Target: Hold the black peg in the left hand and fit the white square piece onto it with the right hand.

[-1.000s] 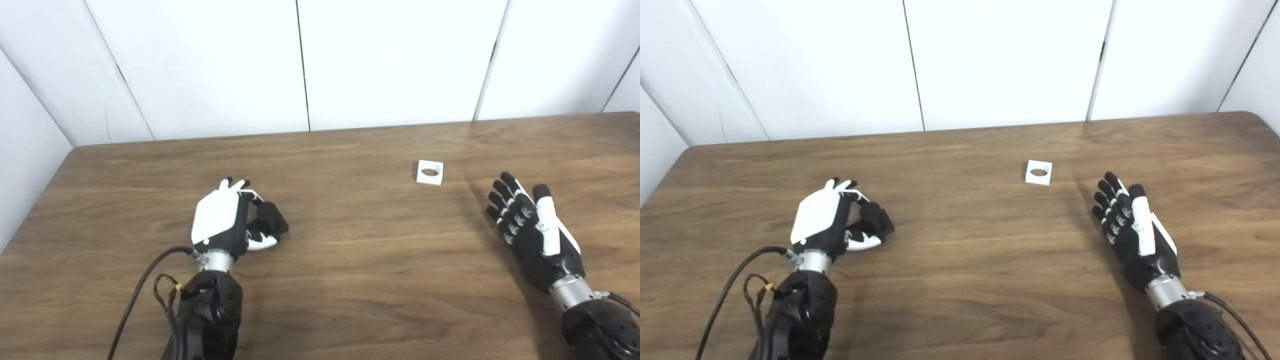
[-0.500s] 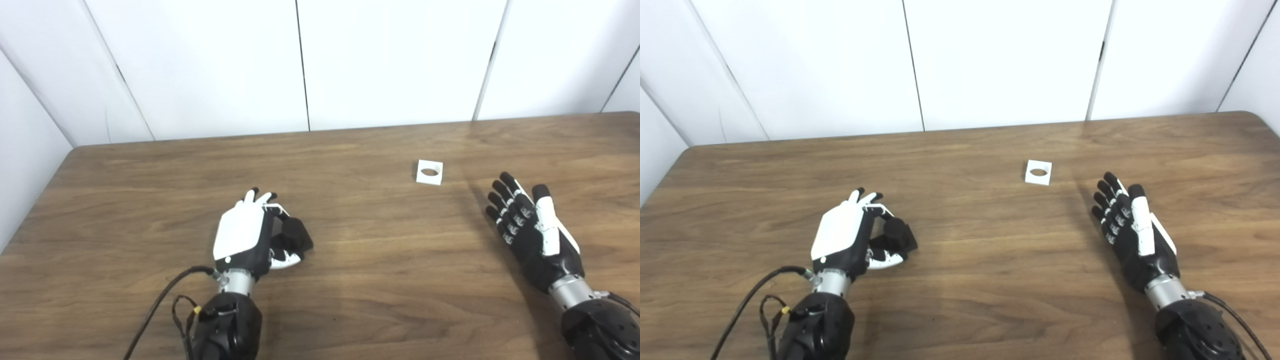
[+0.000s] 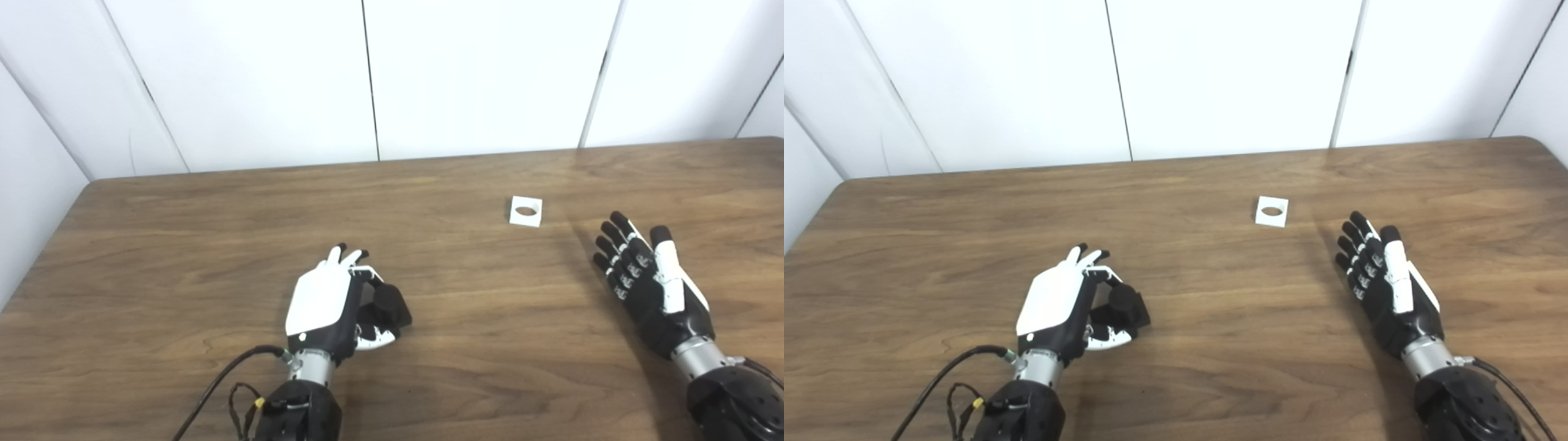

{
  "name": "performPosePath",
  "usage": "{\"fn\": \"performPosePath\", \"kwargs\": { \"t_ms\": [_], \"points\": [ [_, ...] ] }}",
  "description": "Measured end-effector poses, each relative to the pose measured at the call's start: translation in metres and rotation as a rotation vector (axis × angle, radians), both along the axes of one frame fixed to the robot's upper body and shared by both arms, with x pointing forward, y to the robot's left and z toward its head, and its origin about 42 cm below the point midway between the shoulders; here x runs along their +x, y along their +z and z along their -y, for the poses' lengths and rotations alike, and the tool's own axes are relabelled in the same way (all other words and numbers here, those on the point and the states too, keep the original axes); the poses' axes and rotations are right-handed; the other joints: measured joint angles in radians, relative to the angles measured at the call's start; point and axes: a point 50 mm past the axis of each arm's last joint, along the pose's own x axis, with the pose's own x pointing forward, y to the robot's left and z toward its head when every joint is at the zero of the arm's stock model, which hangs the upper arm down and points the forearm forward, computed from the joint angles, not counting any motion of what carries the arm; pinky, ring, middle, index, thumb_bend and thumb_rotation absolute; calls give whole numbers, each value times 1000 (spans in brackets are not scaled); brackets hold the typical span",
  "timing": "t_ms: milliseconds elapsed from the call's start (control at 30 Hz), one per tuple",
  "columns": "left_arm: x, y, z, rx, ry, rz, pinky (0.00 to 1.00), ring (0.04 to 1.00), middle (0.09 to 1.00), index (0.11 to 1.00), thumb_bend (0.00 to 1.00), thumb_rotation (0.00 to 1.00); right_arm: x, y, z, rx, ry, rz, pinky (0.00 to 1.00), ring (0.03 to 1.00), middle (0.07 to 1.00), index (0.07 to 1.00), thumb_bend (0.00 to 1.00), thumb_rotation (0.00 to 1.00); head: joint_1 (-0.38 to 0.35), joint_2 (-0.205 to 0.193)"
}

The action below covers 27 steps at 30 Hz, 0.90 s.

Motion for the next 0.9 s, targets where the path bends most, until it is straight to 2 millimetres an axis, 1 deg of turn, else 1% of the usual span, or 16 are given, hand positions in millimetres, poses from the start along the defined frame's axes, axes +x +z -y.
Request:
{"fn": "performPosePath", "kwargs": {
  "t_ms": [300,533,633,767,900],
  "points": [
    [-16,-2,15,-31,-50,-3,919,1000,908,489,515,75,0,0,0,2,1,-2,1000,1000,1000,1000,609,1000,-2,5],
    [-25,-5,26,-58,-101,-3,951,1000,917,491,514,75,0,1,-1,13,5,-8,1000,1000,1000,1000,612,1000,-5,6],
    [-28,-5,28,-66,-118,-9,942,1000,917,491,514,72,0,1,-1,12,6,-9,1000,1000,1000,1000,606,1000,-5,6],
    [-29,-5,28,-74,-124,-16,971,1000,921,492,514,72,0,1,-1,13,8,-9,1000,1000,1000,1000,609,1000,-5,8],
    [-29,-5,28,-73,-125,-15,957,1000,918,492,514,73,0,2,-1,17,9,-9,1000,1000,1000,1000,614,998,-3,6]
  ]
}}
